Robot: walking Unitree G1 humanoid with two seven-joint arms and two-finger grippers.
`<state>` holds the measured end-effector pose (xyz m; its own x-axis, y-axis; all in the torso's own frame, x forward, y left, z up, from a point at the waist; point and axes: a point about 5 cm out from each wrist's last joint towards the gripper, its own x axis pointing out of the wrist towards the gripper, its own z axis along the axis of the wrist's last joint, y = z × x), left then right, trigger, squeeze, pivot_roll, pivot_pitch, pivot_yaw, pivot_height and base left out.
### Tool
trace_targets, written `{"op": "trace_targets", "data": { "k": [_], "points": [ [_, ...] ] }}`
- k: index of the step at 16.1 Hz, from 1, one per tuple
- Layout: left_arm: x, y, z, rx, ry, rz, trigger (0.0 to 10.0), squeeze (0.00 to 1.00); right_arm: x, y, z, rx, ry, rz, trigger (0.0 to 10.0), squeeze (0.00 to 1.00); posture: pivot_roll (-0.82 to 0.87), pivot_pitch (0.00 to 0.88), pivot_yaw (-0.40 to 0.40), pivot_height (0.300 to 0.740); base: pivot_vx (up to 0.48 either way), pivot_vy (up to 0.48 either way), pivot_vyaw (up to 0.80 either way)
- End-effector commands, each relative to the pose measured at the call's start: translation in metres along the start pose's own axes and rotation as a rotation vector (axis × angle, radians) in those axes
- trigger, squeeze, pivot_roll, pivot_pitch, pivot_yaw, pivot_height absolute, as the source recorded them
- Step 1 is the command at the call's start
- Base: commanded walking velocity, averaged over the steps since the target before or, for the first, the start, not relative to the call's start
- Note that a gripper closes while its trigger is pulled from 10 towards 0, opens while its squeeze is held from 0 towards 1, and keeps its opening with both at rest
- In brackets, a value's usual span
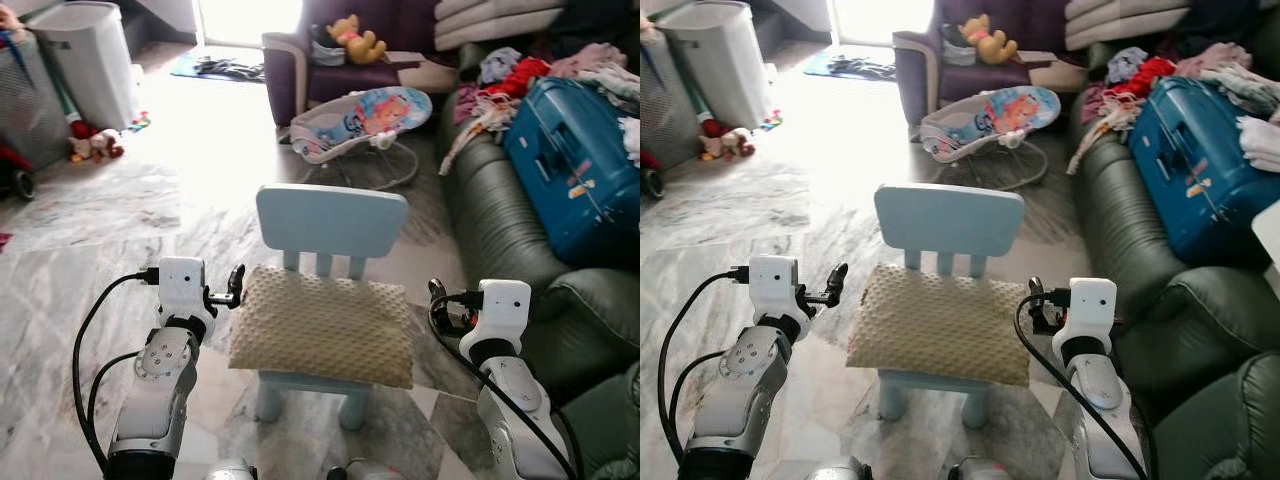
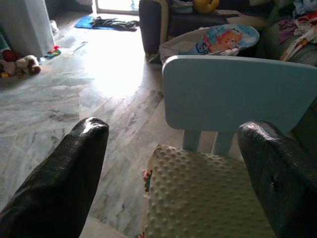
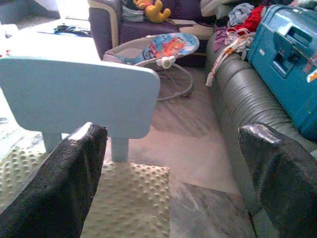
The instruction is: Move the pillow to the sofa
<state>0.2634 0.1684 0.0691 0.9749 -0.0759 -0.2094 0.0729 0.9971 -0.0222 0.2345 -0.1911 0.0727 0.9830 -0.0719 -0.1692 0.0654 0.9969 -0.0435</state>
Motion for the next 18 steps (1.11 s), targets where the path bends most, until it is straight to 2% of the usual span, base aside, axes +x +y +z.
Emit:
{"op": "trace_targets", "data": {
  "k": [1,2,5,14,17,18],
  "points": [
    [0.000,-0.002,0.004,0.009,-0.019,-0.014,10.0,0.00,0.001,-0.001,0.005,0.006,-0.018,-0.007,10.0,0.00,-0.04,0.000,-0.031,0.740,0.000,0.000,0.00],
    [0.000,-0.002,0.004,0.009,-0.019,-0.014,10.0,0.00,0.001,-0.001,0.005,0.008,-0.017,-0.007,10.0,0.00,-0.04,0.000,-0.031,0.740,0.000,0.000,-0.80],
    [0.000,-0.002,0.004,0.014,-0.016,-0.018,10.0,0.00,0.002,0.000,0.005,0.009,-0.019,-0.002,10.0,0.00,-0.04,0.000,-0.033,0.740,0.000,0.000,0.00],
    [-0.001,-0.005,-0.001,0.020,0.006,-0.025,10.0,0.00,0.001,0.001,0.005,0.006,-0.018,0.002,10.0,0.00,-0.04,0.000,-0.034,0.740,0.242,0.000,0.00],
    [-0.002,-0.008,-0.001,-0.030,0.012,-0.036,10.0,0.00,0.000,0.001,0.005,0.007,-0.015,0.003,10.0,0.00,-0.04,0.000,-0.036,0.740,0.000,0.000,0.00],
    [-0.003,-0.012,0.000,-0.086,0.010,-0.063,10.0,0.00,0.001,0.001,0.005,0.007,-0.015,0.003,10.0,0.00,-0.04,0.000,-0.038,0.740,0.000,0.000,0.00]
  ]
}}
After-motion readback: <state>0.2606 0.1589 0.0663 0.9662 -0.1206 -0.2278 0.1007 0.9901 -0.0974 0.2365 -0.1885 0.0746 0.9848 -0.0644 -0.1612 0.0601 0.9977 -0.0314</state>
